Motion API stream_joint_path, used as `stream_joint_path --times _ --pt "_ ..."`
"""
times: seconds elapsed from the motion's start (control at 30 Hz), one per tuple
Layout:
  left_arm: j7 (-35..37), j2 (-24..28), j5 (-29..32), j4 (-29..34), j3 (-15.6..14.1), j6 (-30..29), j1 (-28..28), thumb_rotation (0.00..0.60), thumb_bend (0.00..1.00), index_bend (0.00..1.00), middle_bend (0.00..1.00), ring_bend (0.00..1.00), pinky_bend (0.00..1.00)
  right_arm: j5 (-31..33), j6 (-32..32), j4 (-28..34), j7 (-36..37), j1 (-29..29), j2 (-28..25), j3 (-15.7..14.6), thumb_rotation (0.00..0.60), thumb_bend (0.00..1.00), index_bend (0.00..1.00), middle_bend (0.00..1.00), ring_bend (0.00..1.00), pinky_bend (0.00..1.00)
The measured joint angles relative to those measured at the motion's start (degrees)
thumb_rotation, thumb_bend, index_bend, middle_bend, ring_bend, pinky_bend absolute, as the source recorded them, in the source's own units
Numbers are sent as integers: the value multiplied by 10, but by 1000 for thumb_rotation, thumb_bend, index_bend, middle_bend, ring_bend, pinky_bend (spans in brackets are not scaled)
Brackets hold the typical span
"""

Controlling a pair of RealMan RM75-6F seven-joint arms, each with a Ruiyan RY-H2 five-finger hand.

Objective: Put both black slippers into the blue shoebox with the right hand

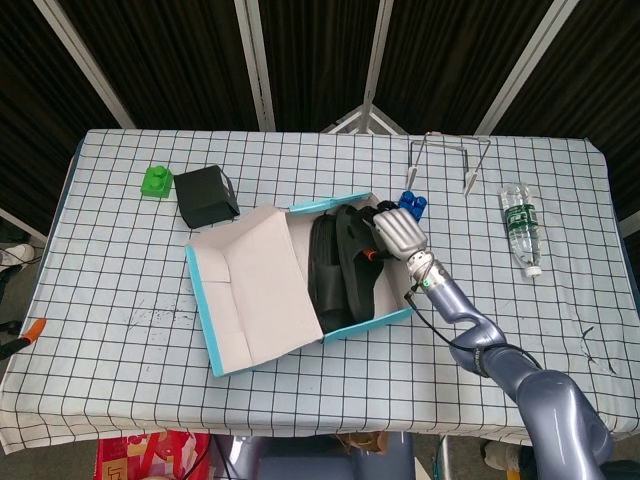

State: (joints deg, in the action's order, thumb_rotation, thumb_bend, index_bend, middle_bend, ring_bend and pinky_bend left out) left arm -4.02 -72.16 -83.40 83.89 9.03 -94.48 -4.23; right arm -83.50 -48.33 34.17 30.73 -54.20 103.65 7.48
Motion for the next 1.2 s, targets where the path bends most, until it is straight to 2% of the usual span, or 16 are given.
stream_joint_path --times 0.2,0.47,0.57,0.83,1.03,1.2 --pt "1 1 0 1 -1 1 0 600 77 227 47 0 51 12 6 32 -30 2 -15 9 600 357 524 387 391 165" --pt "5 2 -1 2 -1 0 0 600 77 227 47 0 51 20 6 95 -66 5 -45 17 600 357 516 361 309 141" --pt "7 3 -1 2 -1 1 1 600 77 227 47 0 51 23 6 125 -82 7 -59 18 600 357 474 319 276 133" --pt "9 5 -3 5 -3 1 1 600 77 227 47 0 51 50 16 190 -132 11 -92 34 600 357 315 146 101 75" --pt "10 5 -2 5 -3 3 1 600 77 227 47 0 51 90 53 229 -183 8 -118 45 600 325 222 77 33 47" --pt "12 6 -2 4 -3 3 1 600 77 227 47 0 51 132 80 269 -241 6 -149 54 600 271 181 58 18 39"
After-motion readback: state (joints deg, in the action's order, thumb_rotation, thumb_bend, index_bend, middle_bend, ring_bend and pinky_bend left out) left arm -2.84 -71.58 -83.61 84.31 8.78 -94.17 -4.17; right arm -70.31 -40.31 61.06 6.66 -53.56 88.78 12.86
